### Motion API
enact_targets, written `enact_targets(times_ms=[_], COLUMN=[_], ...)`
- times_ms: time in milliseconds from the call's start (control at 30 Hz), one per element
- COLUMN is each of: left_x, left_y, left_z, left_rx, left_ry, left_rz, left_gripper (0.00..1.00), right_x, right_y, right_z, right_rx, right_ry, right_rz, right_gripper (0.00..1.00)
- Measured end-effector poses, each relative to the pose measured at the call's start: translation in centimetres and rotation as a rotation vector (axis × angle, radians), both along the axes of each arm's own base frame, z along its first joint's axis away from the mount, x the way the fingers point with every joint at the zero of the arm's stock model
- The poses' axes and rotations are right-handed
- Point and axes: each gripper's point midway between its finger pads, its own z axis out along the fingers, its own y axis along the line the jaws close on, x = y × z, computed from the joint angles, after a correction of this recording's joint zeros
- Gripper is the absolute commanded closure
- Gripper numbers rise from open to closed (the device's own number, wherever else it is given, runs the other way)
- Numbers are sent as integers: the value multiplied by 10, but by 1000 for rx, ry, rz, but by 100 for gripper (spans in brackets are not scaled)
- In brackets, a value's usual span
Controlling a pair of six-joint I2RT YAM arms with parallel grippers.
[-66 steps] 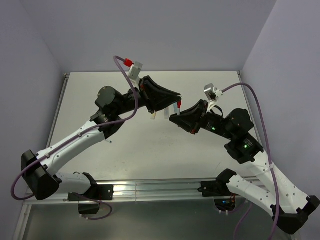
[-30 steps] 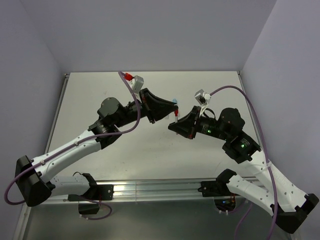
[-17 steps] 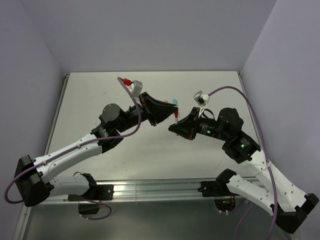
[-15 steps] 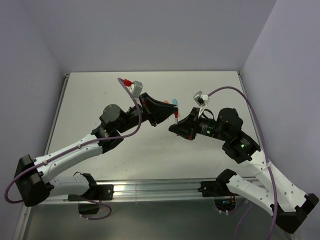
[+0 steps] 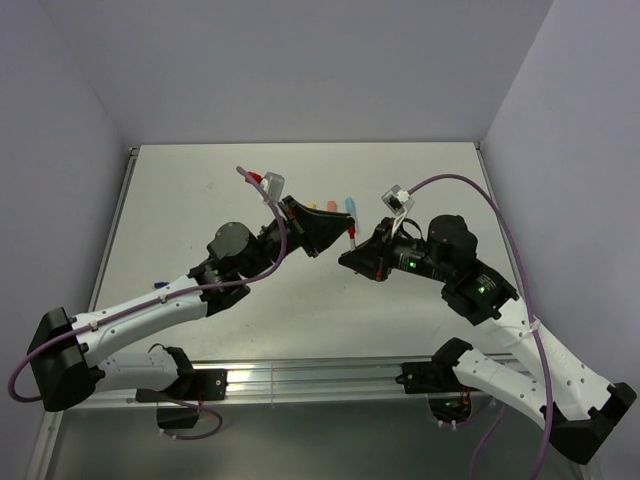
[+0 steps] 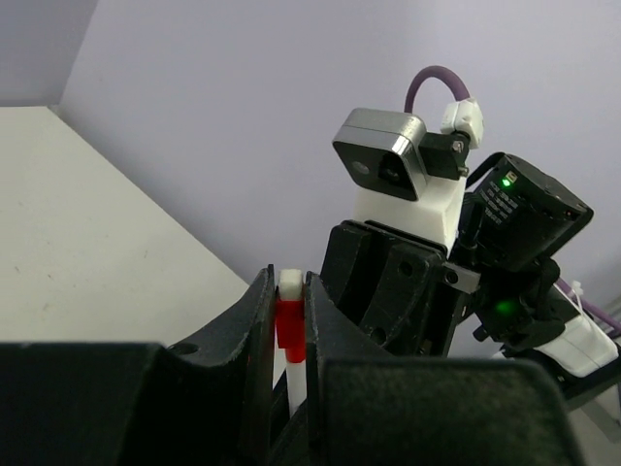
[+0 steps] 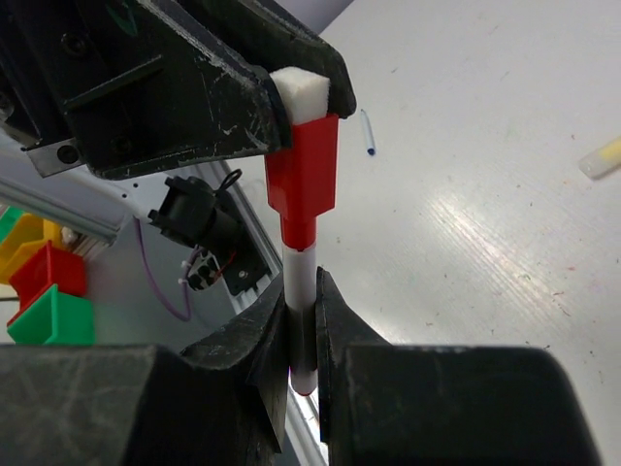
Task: Insert the pens into the pen caps
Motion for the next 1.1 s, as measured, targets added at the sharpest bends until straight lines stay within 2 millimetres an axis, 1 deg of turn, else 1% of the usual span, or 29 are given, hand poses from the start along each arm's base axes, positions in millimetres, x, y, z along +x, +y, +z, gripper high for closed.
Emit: enact_targets(times_ms=[233, 467, 700, 933, 1033, 1100], left_x=[5, 11, 14, 12, 5, -3], left_y=[-1, -1, -2, -1, 3, 6], left_z=[-8, -22, -32, -31, -26, -18], left_rx=[-2, 23, 41, 45, 41, 22], left_ry=[69, 150, 200, 192, 157, 122], left_rz=[85, 156, 205, 201, 175, 142], left_gripper=[100, 100, 100, 100, 100, 100], right_x=[6, 10, 11, 9, 1, -6], right_y=[-3, -4, -7, -5, -2, 0], right_z=[-7, -21, -30, -29, -23, -16], right_rx=[-29, -72, -106, -102, -79, -55], right_ry=[10, 47, 78, 80, 70, 55], right_rz=[-34, -55, -73, -57, -13, 24], right_gripper=[100, 100, 100, 100, 100, 100])
